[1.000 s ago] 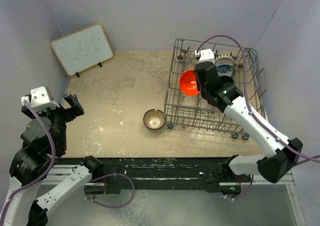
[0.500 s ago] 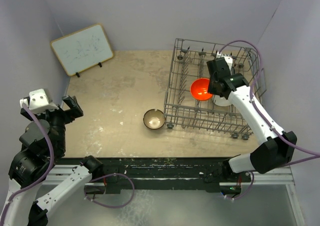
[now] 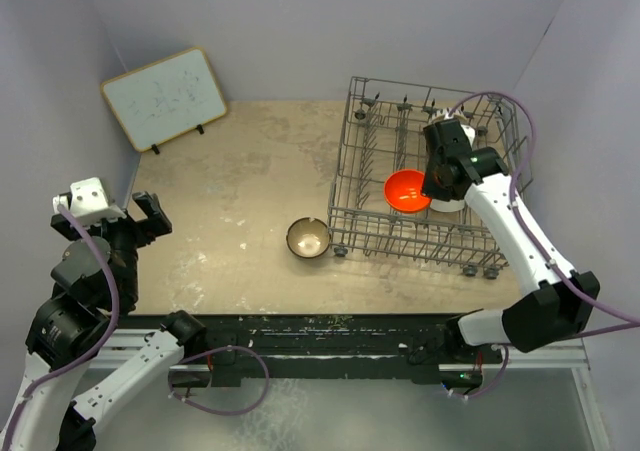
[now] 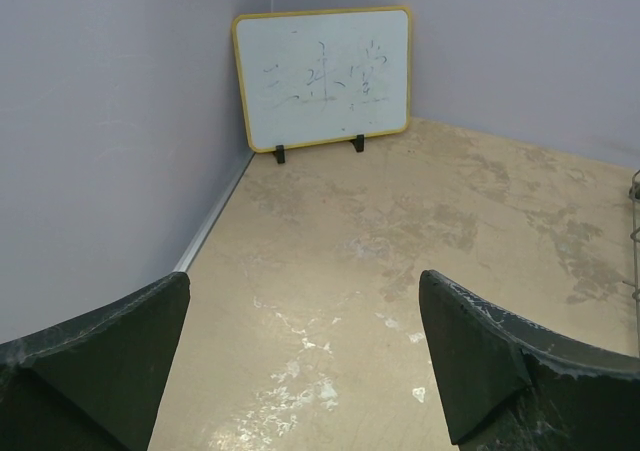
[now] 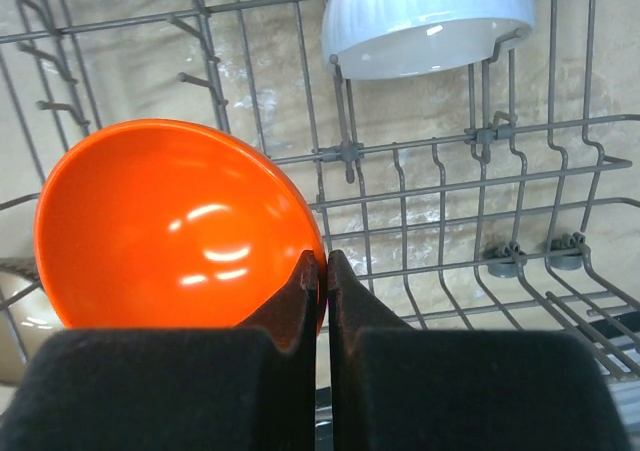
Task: Load the bowls into the dish rack
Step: Adjust the dish rack at the center of the board.
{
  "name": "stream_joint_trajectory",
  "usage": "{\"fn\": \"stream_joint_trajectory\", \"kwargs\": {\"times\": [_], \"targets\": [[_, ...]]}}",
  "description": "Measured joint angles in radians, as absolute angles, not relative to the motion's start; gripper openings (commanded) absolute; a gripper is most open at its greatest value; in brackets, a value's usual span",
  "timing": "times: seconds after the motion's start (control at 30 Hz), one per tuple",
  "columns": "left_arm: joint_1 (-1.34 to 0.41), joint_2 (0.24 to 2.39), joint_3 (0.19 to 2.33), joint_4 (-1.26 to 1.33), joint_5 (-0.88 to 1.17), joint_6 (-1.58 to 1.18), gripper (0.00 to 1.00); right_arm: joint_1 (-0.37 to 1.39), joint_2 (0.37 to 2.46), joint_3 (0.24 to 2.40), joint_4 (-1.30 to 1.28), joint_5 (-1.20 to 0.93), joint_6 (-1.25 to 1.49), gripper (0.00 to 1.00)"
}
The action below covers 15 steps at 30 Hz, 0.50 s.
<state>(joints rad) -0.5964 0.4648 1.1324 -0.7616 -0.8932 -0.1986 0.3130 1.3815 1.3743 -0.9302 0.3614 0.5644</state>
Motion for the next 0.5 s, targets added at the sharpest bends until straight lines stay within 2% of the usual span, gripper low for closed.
{"fn": "stream_joint_trajectory", "kwargs": {"times": [0.5], "targets": [[-0.596,0.464,1.092,-0.739,-0.889,-0.208,0.99,0.316,1.348,1.322,-0.923,0.287,0.53,0.0]]}}
